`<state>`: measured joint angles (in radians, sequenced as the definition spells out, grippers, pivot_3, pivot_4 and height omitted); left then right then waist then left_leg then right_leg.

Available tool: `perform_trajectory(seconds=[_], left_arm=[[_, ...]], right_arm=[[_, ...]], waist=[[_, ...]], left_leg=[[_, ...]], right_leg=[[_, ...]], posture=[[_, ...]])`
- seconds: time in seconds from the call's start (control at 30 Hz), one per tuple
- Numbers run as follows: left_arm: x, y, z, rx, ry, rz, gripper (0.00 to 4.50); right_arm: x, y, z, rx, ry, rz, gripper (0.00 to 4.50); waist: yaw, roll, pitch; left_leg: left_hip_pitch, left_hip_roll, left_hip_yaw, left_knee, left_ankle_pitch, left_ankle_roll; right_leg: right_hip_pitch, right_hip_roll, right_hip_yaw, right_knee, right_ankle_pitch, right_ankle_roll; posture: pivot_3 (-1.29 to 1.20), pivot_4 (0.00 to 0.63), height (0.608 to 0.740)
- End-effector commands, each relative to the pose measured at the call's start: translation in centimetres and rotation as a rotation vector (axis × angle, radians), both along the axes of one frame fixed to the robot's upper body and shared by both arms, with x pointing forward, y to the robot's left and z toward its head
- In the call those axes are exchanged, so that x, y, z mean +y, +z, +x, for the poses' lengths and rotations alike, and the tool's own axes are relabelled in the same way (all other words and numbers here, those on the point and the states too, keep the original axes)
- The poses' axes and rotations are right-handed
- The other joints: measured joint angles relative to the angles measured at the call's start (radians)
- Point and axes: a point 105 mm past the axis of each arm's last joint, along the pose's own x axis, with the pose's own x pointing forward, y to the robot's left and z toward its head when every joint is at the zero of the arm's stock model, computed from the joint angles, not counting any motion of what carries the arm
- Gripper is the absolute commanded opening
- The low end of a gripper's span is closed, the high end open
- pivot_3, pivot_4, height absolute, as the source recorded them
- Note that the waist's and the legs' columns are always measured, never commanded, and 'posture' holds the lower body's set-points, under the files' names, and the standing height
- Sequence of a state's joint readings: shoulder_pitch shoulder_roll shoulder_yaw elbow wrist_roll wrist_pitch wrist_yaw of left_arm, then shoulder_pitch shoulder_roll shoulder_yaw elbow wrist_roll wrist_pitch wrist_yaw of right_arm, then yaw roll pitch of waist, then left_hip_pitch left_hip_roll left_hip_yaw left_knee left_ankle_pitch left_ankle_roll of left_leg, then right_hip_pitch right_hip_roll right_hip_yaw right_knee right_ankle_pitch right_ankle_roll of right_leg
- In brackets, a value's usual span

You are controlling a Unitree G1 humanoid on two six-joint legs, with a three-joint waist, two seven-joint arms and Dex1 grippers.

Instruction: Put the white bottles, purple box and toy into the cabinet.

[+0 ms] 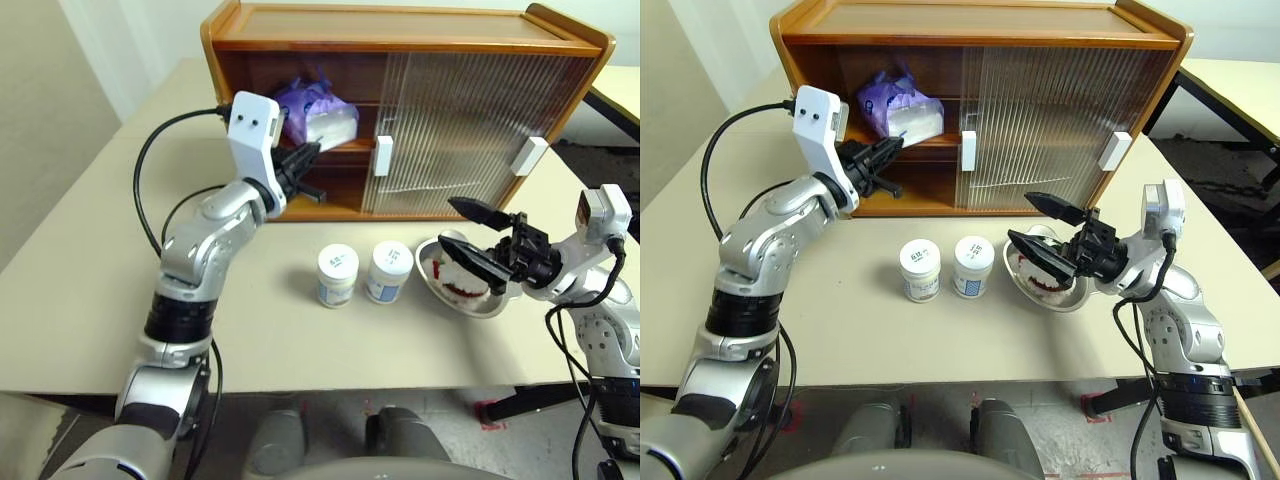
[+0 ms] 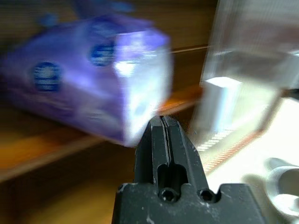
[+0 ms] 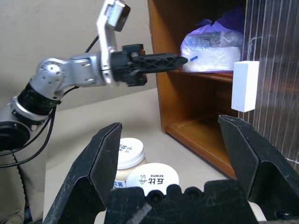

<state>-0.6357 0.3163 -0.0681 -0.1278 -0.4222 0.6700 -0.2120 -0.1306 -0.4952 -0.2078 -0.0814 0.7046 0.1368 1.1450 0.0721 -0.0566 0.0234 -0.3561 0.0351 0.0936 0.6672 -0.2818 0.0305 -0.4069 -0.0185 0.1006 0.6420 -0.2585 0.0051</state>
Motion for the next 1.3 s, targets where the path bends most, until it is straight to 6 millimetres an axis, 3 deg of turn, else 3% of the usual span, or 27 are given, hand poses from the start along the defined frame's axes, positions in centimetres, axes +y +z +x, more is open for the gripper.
perform_trajectory(seconds=[0.03, 0.2, 0.47, 0.57, 0.7, 0.8, 0.9, 1.13, 1.3], left_arm=[[0.1, 0.2, 1.2, -0.031, 0.026, 0.033, 0.02], [1.0, 0.8, 3.1, -0.062, 0.103, 0.04, 0.02], [0.2, 1.2, 5.0, -0.091, 0.123, 0.044, 0.02], [0.0, 1.6, 4.7, -0.116, 0.108, 0.023, 0.02], [-0.5, 2.4, 2.1, -0.179, -0.04, -0.087, 0.02], [0.1, 2.4, -0.2, -0.19, -0.128, -0.138, 0.61], [1.8, 1.1, -2.6, -0.161, -0.207, -0.102, 1.77], [4.8, -2.9, -6.0, -0.053, -0.329, 0.051, 4.48], [5.9, -5.4, -7.2, -0.023, -0.414, 0.127, 4.48]], right_arm=[[0.4, 0.0, -0.3, -0.011, -0.005, -0.01, 4.5], [0.7, 0.1, -0.5, -0.006, -0.007, -0.008, 4.5], [0.7, 0.3, -0.5, -0.007, -0.01, -0.014, 4.5], [0.8, 0.5, -0.5, -0.01, -0.012, -0.014, 4.5], [0.9, 0.6, -0.6, -0.011, -0.015, -0.013, 4.5], [1.0, 0.6, -0.5, -0.009, -0.015, -0.012, 4.5], [1.2, 0.7, -0.3, -0.009, -0.01, -0.01, 4.5], [1.0, 0.7, -0.1, -0.004, 0.002, -0.013, 4.5], [1.0, 0.6, -0.1, 0.003, 0.006, -0.021, 4.5]], waist=[[0.0, 0.0, 0.0], [-0.001, 0.0, 0.0], [-0.003, 0.0, 0.0], [-0.004, 0.0, 0.0], [-0.007, 0.0, 0.0], [-0.01, 0.0, 0.0], [-0.02, 0.001, 0.0], [-0.028, 0.002, 0.0], [-0.024, 0.002, 0.0]], left_leg=[[0.0, 0.001, 0.0, 0.0, 0.0, 0.0], [0.0, 0.001, 0.0, 0.0, 0.0, 0.0], [-0.001, 0.001, 0.0, 0.0, 0.0, 0.0], [-0.001, 0.001, 0.0, -0.001, 0.0, 0.0], [-0.001, 0.001, 0.0, -0.001, 0.0, 0.0], [-0.001, 0.002, 0.0, -0.001, 0.0, 0.0], [0.0, 0.003, 0.0, -0.001, 0.0, 0.0], [0.001, 0.003, 0.001, 0.0, 0.0, 0.001], [0.001, 0.003, 0.001, 0.0, 0.0, 0.001]], right_leg=[[0.0, 0.0, 0.0, 0.0, 0.0, 0.0], [0.0, 0.0, 0.0, 0.0, 0.0, 0.0], [0.0, 0.0, 0.0, 0.0, 0.0, 0.001], [-0.001, 0.0, 0.0, 0.0, 0.0, 0.001], [-0.001, 0.0, 0.0, 0.001, 0.0, 0.001], [-0.001, -0.001, 0.0, 0.001, 0.0, 0.001], [-0.001, 0.0, 0.0, 0.002, 0.0, 0.0], [0.0, -0.001, -0.001, 0.002, 0.0, 0.0], [0.0, -0.002, -0.002, 0.001, -0.002, 0.0]], posture=[[0.13, 0.0, 0.74], [0.12, 0.0, 0.74], [0.11, 0.0, 0.74], [0.11, 0.0, 0.74], [0.11, 0.0, 0.74], [0.12, 0.0, 0.74], [0.14, 0.0, 0.74], [0.15, 0.0, 0.74], [0.15, 0.0, 0.74]])
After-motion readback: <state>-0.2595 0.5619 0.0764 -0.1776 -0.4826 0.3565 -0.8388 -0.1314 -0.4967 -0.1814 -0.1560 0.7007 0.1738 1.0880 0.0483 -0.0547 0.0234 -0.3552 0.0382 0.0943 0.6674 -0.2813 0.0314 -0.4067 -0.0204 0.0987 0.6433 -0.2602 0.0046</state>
